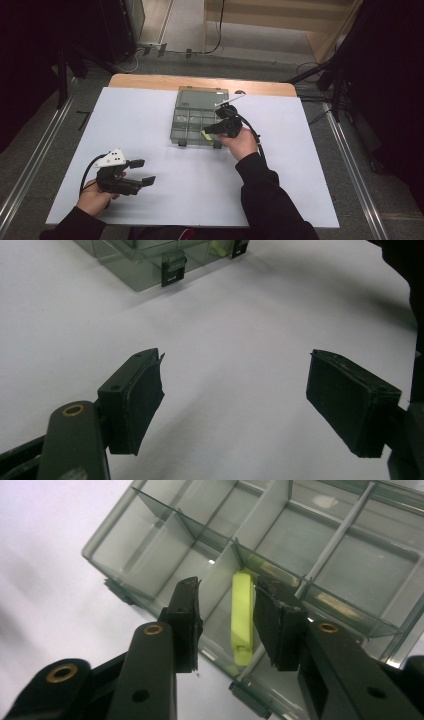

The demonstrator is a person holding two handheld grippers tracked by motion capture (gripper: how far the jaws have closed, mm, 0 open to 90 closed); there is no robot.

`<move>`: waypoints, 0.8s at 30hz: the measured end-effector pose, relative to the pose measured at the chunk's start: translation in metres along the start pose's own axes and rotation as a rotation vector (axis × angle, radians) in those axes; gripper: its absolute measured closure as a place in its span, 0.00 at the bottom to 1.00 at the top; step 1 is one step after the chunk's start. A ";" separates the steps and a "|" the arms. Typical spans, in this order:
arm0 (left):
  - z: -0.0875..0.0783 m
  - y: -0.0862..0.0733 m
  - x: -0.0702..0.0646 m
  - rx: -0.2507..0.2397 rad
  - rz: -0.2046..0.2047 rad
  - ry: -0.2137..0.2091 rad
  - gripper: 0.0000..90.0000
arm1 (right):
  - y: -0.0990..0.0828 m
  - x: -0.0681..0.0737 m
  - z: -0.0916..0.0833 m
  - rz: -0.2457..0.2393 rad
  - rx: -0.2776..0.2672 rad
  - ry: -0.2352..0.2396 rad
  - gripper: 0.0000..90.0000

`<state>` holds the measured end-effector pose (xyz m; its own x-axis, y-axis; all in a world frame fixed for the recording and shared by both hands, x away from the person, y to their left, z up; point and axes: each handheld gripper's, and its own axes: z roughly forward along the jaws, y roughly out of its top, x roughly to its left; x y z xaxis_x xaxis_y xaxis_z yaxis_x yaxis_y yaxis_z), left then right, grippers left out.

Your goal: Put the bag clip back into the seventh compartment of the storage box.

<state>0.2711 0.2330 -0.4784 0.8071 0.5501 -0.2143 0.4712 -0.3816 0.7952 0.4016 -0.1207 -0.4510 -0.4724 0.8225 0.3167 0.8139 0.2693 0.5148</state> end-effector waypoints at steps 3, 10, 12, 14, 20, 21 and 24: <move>-0.001 0.000 0.000 -0.003 0.000 0.000 0.24 | -0.001 -0.001 -0.003 0.008 -0.003 0.030 0.64; -0.001 0.000 0.000 -0.004 0.001 0.003 0.24 | -0.011 0.001 -0.013 -0.032 -0.016 0.099 0.52; -0.001 0.000 0.000 -0.004 0.002 0.003 0.24 | -0.014 0.002 -0.016 -0.052 -0.038 0.106 0.49; -0.001 0.000 0.000 -0.001 0.002 0.002 0.24 | -0.017 0.004 -0.019 -0.066 -0.057 0.108 0.48; -0.001 0.000 0.000 -0.006 0.000 0.004 0.24 | -0.027 0.013 -0.026 -0.131 -0.075 0.124 0.42; -0.001 0.000 0.000 -0.005 0.002 0.003 0.24 | -0.029 0.014 -0.027 -0.141 -0.081 0.129 0.41; -0.001 0.000 0.000 -0.003 0.003 0.003 0.24 | -0.034 0.018 -0.030 -0.173 -0.091 0.142 0.37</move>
<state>0.2704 0.2337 -0.4776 0.8074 0.5515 -0.2098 0.4678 -0.3814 0.7973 0.3556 -0.1297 -0.4388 -0.6507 0.6872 0.3231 0.6855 0.3487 0.6391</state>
